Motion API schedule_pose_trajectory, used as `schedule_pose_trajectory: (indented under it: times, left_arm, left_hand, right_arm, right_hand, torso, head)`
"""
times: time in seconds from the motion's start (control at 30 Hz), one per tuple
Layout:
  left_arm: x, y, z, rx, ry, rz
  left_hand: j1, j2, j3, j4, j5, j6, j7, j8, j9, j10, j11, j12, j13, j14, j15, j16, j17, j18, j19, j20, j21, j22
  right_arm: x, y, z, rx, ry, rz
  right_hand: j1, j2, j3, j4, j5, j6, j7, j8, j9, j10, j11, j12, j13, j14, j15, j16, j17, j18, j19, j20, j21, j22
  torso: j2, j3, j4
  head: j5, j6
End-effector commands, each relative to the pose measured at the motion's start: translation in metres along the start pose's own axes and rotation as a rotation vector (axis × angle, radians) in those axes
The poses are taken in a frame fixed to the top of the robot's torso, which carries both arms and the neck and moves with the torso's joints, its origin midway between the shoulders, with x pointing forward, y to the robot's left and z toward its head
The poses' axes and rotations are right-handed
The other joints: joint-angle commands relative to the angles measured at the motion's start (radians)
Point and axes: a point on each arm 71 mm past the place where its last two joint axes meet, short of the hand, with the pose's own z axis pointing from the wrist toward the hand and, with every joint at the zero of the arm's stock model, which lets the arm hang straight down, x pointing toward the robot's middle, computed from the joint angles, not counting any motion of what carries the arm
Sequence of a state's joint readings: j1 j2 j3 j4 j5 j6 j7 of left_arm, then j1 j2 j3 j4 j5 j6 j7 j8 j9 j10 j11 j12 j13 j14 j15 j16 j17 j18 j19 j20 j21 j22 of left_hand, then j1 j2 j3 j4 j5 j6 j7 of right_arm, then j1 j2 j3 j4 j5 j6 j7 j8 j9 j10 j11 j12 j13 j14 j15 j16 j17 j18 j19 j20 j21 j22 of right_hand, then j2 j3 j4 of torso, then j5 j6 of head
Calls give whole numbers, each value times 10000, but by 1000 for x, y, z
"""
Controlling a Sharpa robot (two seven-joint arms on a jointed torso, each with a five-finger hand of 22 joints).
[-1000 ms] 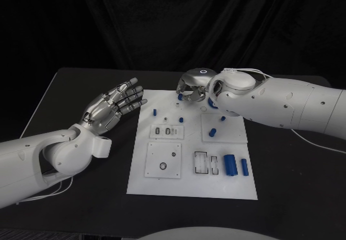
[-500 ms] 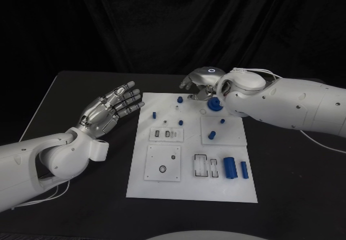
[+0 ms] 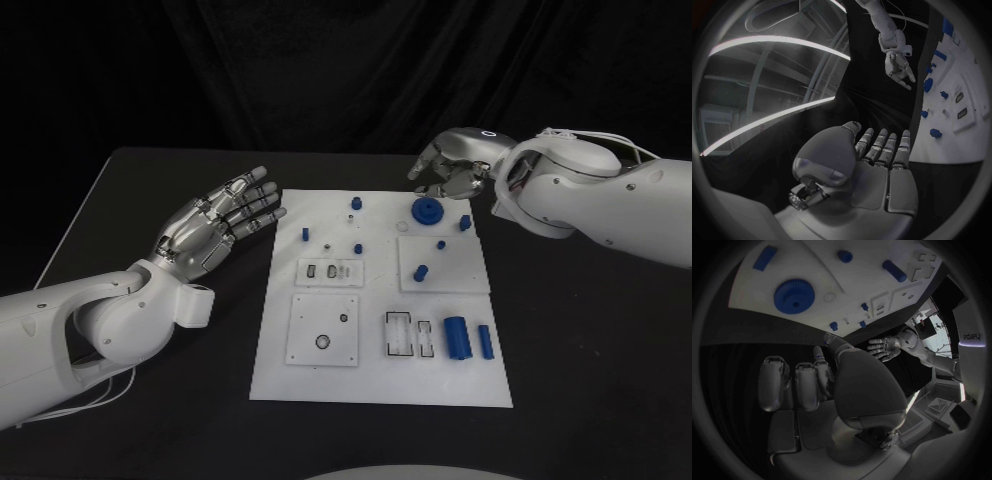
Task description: Assemble the parts on the task board
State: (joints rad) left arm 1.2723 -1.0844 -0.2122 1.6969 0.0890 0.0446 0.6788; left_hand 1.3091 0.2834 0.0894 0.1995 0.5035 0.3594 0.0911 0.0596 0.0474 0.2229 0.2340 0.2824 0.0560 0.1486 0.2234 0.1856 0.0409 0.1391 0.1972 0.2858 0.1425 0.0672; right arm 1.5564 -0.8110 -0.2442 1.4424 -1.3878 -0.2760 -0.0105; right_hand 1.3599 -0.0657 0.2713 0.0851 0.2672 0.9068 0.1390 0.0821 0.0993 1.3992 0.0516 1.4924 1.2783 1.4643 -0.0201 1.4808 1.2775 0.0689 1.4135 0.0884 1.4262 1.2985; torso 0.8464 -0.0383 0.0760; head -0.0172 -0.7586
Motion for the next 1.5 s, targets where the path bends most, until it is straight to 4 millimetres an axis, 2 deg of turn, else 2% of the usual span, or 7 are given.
schedule_pose_trajectory:
  times: [0.03,0.1,0.37,0.4,0.67,1.17,1.5]
  left_arm:
    - [2,-14,-1,2016,120,-51]
    - [2,-14,-1,2013,126,-56]
    - [2,-14,0,1988,147,-71]
    - [2,-14,0,1987,151,-75]
    - [2,-13,0,1958,153,-76]
    - [1,-13,1,1904,145,-60]
    - [1,-12,2,1877,177,-83]
  left_hand:
    - [55,-22,58,-14,32,29,64,17,10,-45,7,51,-7,22,55,33,12,-79,-13,33,-28,-12]
    - [55,-22,58,-14,32,29,64,17,10,-45,7,51,-7,22,55,33,12,-79,-13,33,-28,-12]
    - [55,-22,58,-14,32,29,64,17,10,-45,7,51,-7,22,55,33,12,-79,-13,33,-28,-12]
    - [53,-25,84,-31,35,23,66,16,9,-44,8,56,-7,25,59,39,13,-82,-14,34,-28,-13]
    - [53,-25,84,-31,35,23,66,16,9,-44,8,56,-7,25,59,39,13,-82,-14,34,-28,-13]
    - [49,-30,117,-52,38,17,68,13,7,-51,7,55,-8,30,62,48,14,-86,-10,33,-25,-13]
    - [46,-34,139,-67,39,10,74,10,6,-54,11,57,-9,33,66,53,15,-89,-7,35,-23,-12]
  right_arm:
    - [1,-9,-10,359,237,423]
    - [3,-17,-16,629,227,222]
    - [13,-34,-31,1457,284,-643]
    - [14,-35,-32,1531,274,-725]
    - [23,-38,-33,1835,324,-1121]
    - [30,-34,-25,1769,238,-1162]
    - [36,-30,-19,1719,438,-1170]
  right_hand:
    - [-198,-42,-106,165,-19,125,13,9,15,1517,69,732,2735,772,112,549,1848,-155,260,74,292,569]
    - [-610,-46,-337,445,-141,284,3,45,53,1716,61,784,2925,1065,103,900,2933,-326,688,106,701,1296]
    - [-1003,-110,-681,709,-523,106,-25,-112,30,1716,-27,784,2925,1065,41,900,2933,-402,875,58,900,1649]
    - [-1075,-112,-778,756,-658,-368,-87,-184,-83,1716,-130,784,2925,1065,-47,900,2933,-479,1071,-4,1060,1953]
    - [-1185,-43,-1026,797,-792,-861,-309,-177,-221,1716,-369,784,2925,988,-282,802,2620,-524,1190,-233,1157,2140]
    - [-1144,31,-1108,744,-906,-1064,-302,-147,-258,1716,-385,784,2925,967,-313,759,2506,-502,1139,-281,1115,2070]
    - [-1141,130,-1168,696,-721,-562,-265,85,-109,1716,-354,784,2925,968,-290,751,2496,-501,1136,-265,1108,2072]
  torso:
    - [-14,-10,-7]
    - [-19,-18,-7]
    - [-2,6,12]
    - [-3,5,4]
    - [-5,-3,0]
    - [-12,-13,10]
    - [-10,-7,14]
  head:
    - [-10,-15]
    - [-44,-29]
    - [-85,57]
    - [-71,60]
    - [-61,17]
    - [-87,-44]
    - [-127,-124]
